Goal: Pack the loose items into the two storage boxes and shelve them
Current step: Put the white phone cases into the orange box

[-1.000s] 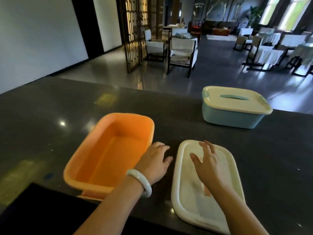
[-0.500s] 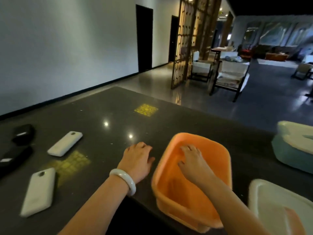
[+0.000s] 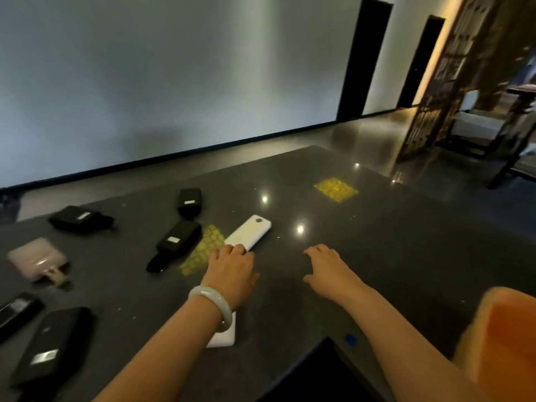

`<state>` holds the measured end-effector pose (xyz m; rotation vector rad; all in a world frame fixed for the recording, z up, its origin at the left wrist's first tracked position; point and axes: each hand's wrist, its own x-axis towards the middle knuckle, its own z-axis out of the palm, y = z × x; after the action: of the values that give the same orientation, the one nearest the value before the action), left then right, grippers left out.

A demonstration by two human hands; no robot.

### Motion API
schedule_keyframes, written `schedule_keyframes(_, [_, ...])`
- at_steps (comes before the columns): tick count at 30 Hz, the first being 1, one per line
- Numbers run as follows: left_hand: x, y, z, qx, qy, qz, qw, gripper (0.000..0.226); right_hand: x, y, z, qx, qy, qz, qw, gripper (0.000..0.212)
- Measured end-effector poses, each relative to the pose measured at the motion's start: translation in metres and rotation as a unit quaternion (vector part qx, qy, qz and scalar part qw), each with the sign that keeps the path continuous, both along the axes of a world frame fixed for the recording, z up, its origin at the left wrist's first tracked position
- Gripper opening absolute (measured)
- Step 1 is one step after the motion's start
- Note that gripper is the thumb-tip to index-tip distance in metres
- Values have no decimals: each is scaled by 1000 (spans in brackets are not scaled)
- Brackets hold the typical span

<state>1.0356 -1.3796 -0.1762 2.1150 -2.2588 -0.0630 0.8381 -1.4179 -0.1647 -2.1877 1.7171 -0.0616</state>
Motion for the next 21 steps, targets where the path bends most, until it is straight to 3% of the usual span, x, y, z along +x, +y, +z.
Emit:
schedule_keyframes(9, [35, -8, -39, 61, 39, 139, 988, 61, 62, -61, -33, 68, 12, 68, 995, 63])
schedule_keyframes(21, [17, -7, -77, 161, 150, 296, 929, 103, 112, -133, -76, 113, -110, -58, 986, 79])
